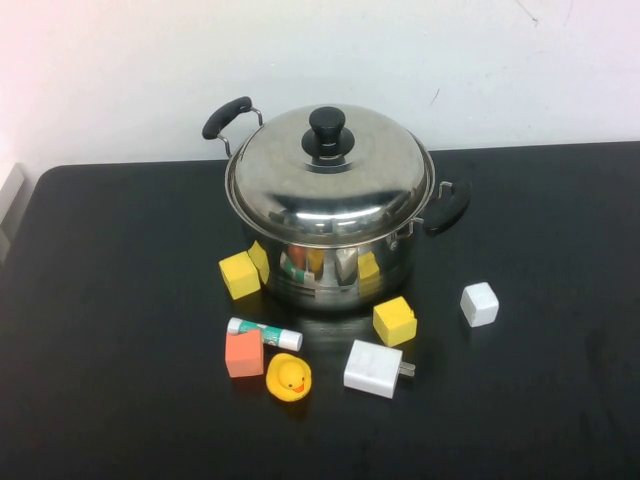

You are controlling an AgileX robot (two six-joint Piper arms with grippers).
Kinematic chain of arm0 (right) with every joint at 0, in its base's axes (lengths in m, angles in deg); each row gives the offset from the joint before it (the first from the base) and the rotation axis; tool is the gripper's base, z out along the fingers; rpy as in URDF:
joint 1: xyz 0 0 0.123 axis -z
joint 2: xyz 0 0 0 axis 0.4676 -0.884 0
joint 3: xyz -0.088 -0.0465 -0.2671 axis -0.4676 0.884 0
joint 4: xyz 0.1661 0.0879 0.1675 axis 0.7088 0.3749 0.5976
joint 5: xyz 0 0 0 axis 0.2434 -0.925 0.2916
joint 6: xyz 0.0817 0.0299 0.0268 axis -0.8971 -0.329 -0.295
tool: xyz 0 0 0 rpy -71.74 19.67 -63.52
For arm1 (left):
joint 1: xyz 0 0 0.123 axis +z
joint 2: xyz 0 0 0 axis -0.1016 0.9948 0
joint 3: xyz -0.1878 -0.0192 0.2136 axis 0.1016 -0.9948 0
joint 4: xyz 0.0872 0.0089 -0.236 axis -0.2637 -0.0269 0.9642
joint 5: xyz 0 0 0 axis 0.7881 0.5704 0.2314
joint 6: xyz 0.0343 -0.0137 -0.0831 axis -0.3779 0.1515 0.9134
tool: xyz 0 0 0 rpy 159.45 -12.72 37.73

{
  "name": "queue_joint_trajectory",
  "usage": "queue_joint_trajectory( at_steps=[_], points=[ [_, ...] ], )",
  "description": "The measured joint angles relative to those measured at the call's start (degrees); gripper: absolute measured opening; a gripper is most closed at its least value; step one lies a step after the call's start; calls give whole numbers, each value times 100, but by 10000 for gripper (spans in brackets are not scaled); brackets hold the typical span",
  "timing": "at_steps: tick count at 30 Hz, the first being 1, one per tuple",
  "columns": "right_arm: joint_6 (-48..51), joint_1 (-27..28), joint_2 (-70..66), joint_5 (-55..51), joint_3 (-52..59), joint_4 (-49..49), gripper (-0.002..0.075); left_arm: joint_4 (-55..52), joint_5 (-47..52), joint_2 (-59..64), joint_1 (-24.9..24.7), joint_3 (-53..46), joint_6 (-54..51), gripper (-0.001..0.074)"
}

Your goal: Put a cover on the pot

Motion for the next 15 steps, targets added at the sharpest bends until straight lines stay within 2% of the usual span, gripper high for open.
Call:
queue_joint_trajectory(
  at_steps=[3, 7, 11, 15],
  points=[
    [0, 0, 0, 0, 0, 0, -2, -337, -760, 3, 0, -454, -86, 0],
    [0, 0, 0, 0, 0, 0, -2, -445, -1129, 3, 0, -481, -81, 0],
    [0, 0, 0, 0, 0, 0, -2, -326, -1048, 3, 0, -481, -81, 0],
    [0, 0, 0, 0, 0, 0, -2, 391, -254, 3, 0, -481, -290, 0]
  ],
)
